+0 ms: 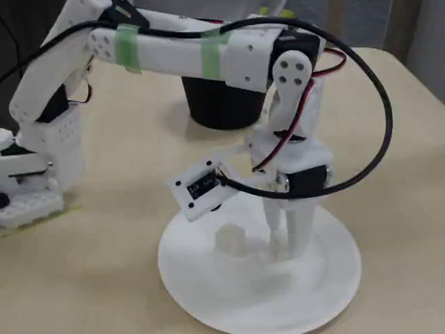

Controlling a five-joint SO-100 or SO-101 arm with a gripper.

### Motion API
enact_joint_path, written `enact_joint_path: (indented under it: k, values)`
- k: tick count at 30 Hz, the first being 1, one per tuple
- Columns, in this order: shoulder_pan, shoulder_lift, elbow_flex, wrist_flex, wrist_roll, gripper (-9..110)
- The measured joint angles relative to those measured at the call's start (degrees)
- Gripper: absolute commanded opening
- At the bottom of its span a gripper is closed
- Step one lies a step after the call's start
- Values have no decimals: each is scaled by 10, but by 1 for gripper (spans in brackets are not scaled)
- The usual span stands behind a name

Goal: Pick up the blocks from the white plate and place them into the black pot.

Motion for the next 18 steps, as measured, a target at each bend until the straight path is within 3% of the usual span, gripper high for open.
enact_joint_path:
  k: [13, 18]
  values:
    - [-18, -30, -5, 0, -24, 17]
    - [-18, -54, -39, 0, -26, 1]
